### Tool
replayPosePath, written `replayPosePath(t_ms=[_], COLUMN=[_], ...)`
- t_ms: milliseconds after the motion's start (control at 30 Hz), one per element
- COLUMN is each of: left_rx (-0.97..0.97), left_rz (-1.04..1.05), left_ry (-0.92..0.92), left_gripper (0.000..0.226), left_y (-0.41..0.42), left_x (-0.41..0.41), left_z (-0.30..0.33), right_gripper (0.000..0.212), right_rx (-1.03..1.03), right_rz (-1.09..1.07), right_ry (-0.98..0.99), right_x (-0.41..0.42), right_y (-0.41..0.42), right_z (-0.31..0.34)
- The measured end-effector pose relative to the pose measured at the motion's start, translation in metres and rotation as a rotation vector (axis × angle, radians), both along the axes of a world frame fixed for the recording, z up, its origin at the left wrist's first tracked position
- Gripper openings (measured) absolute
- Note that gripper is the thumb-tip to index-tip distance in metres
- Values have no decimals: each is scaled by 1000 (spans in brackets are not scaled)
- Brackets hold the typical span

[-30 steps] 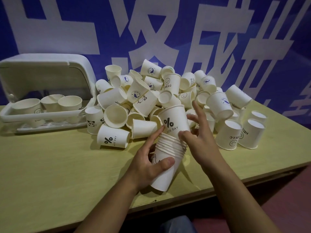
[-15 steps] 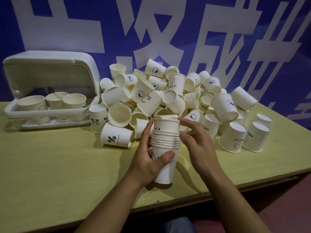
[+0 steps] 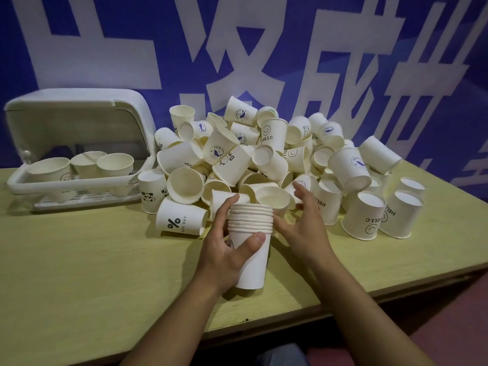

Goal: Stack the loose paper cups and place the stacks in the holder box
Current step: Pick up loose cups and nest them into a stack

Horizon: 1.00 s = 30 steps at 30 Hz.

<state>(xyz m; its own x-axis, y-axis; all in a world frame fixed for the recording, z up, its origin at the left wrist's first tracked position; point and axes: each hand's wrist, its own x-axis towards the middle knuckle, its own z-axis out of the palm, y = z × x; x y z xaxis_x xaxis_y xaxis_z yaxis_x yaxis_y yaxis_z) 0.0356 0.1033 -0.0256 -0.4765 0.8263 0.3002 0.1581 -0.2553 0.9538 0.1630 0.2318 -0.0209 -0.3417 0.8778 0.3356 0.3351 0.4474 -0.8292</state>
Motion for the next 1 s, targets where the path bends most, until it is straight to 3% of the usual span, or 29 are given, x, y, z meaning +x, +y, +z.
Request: replayPosePath(t_ms=[133, 267, 500, 1000], left_rx=[-31, -53, -59, 51], left_rz=[-12, -46, -64, -15], left_ry=[-14, -18, 1, 86], left_gripper=[80, 78, 82, 104], left_y=[0, -1, -1, -3], left_x=[-1, 0, -1, 0], left_z=[-2, -4, -5, -4], right_gripper=[76, 58, 62, 58], right_rx=[-19, -95, -139, -228], right_rz=[40, -27, 41, 375], right_ry=[29, 314, 584, 63], right_x=[-7, -1, 7, -6], right_y=[6, 3, -5, -49], right_z=[5, 16, 51, 43])
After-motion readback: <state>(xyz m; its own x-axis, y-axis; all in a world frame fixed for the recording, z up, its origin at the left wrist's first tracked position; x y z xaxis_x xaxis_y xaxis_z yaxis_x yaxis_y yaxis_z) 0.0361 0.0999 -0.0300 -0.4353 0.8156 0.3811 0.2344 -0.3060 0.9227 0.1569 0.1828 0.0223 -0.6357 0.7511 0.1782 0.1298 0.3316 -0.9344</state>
